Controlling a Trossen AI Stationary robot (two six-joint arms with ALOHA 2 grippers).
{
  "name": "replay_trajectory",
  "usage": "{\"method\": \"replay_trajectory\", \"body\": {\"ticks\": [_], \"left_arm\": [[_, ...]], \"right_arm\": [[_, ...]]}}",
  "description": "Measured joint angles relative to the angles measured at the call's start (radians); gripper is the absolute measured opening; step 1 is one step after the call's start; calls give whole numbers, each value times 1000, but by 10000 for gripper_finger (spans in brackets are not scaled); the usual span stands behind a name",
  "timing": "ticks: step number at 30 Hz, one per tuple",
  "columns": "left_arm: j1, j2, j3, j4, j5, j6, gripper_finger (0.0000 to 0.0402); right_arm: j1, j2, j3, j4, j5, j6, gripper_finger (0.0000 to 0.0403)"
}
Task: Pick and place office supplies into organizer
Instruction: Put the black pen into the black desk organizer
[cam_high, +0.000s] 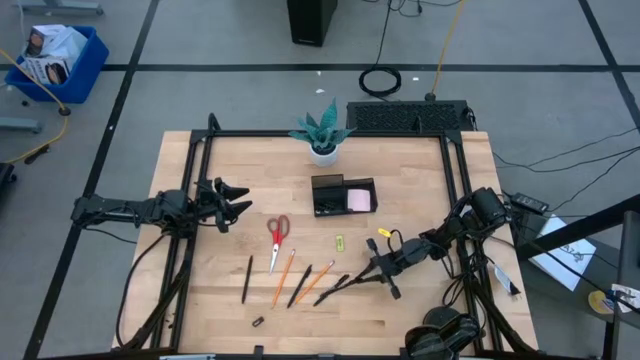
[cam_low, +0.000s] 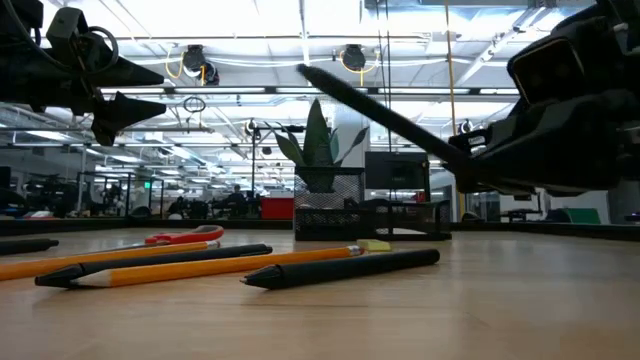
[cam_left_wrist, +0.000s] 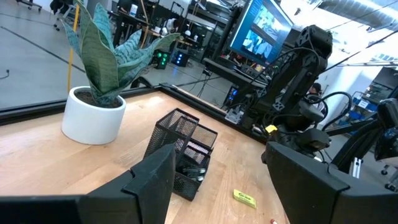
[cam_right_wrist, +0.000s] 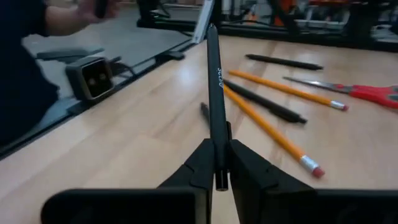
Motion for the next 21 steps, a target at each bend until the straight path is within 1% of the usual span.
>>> {"method": "replay_trajectory", "body": {"ticks": [2, 6, 10, 11, 15, 17, 19, 21], "left_arm": [[0, 0, 0, 1, 0, 0, 255], [0, 0, 0, 19, 1, -20, 255], [0, 1, 0, 49, 40, -160, 255], [0, -1, 0, 61, 58, -204, 255], [0, 7, 0, 61, 207, -315, 255], [0, 23, 0, 41, 247, -409, 255], [0, 48, 0, 42, 297, -464, 255], [0, 87, 0, 35, 315, -543, 255]], "right_arm": [[0, 0, 9, -6, 18, -6, 26], [0, 0, 40, -75, 69, -23, 28], [0, -2, 70, -155, 82, -2, 30], [0, -5, 76, -179, 82, -1, 30], [0, -43, 105, -308, 82, -2, 26], [0, -77, 117, -377, 82, -18, 27], [0, -114, 130, -425, 85, -53, 30], [0, -162, 142, -474, 97, -105, 31]]}}
